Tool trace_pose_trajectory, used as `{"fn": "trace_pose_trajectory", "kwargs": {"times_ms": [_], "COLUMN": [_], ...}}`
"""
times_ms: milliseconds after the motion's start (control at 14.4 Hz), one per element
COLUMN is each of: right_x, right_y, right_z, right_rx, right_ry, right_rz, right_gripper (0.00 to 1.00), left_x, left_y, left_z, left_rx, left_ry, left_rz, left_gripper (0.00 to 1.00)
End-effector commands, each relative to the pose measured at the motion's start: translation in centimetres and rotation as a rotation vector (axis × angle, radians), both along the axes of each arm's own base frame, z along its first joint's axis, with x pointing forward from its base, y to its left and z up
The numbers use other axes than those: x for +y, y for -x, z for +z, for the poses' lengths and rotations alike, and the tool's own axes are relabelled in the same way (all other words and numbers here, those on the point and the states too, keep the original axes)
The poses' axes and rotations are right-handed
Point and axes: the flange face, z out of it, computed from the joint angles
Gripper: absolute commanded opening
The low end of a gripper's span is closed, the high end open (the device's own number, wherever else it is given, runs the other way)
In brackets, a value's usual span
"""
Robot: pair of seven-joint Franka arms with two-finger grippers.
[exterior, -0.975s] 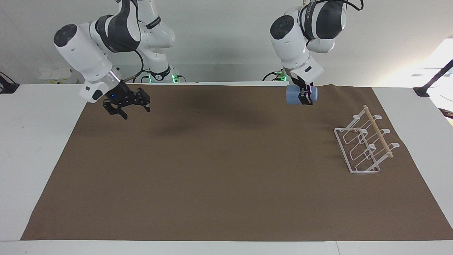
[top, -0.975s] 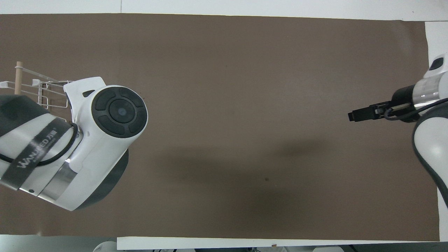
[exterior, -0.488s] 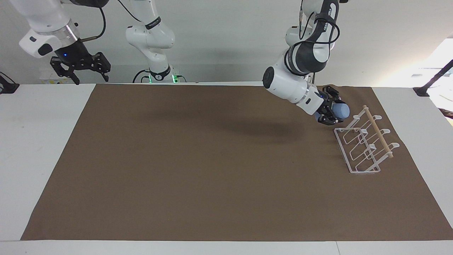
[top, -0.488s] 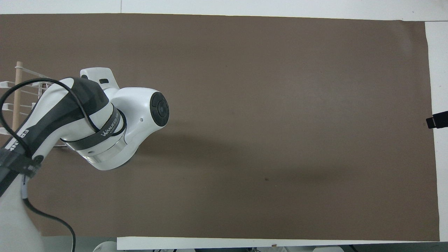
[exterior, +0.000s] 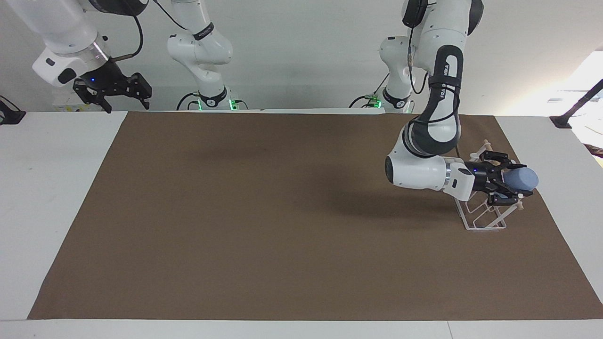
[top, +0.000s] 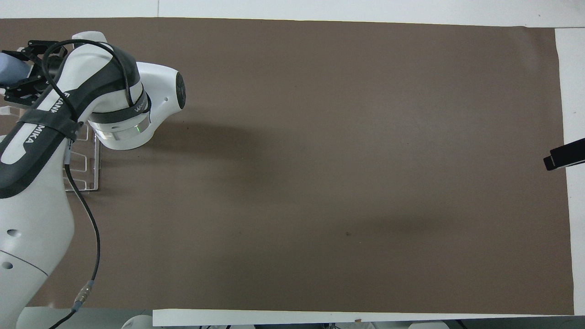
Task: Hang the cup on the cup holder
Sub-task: 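Carry the cup with the left gripper over the wire cup holder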
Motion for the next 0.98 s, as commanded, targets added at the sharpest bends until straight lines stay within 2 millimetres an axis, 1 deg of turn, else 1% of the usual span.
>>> {"fn": "trace_pose_trajectory", "kwargs": {"times_ms": [0,209,279,348,418,488,557,627,697,766,836,905], "right_x": [-0.4,-0.2,-0.4,-0.6,-0.7,-0.6,-0.7,-0.5,-0.4,-0.4,-0.5,-0.5], "right_y": [-1.5,-0.9,-0.9,-0.9,-0.8,-0.8,-0.7,-0.5,-0.4,-0.2,-0.1,-0.1], "right_z": [0.4,1.1,1.0,0.9,0.9,1.0,1.0,1.5,1.5,1.4,1.4,1.4], "right_rx": [0.022,0.031,0.031,0.032,0.031,0.033,0.031,0.02,0.017,0.019,0.019,0.019], "right_ry": [0.031,0.031,0.032,0.031,0.033,0.032,0.032,0.033,0.033,0.032,0.032,0.032], "right_rz": [-0.017,-0.022,-0.029,-0.032,-0.033,-0.031,-0.033,-0.028,-0.028,-0.028,-0.029,-0.029], "right_gripper": [0.99,0.99,0.99,1.0,0.99,1.0,0.99,0.99,0.99,0.99,0.99,0.99], "left_x": [-1.0,-0.7,-0.6,0.0,0.3,0.3,0.4,0.5,0.5,0.7,1.7,1.9], "left_y": [0.1,1.7,2.5,3.4,3.8,3.8,3.8,3.8,3.8,3.8,3.7,3.8], "left_z": [0.5,-1.1,-1.8,-2.4,-2.8,-2.9,-3.5,-3.9,-4.4,-5.3,-6.1,-6.7], "left_rx": [-0.036,-0.027,-0.009,-0.012,-0.018,-0.016,-0.012,-0.024,-0.039,-0.036,-0.045,-0.056], "left_ry": [-0.008,-0.011,-0.016,-0.022,-0.022,-0.023,-0.025,-0.024,-0.02,-0.023,-0.023,-0.021], "left_rz": [0.007,0.015,0.015,0.02,0.019,0.019,0.02,0.021,0.019,0.023,0.038,0.039], "left_gripper": [0.0,0.0,0.0,0.0,0.0,0.0,0.0,0.0,0.0,0.0,0.0,0.0]}}
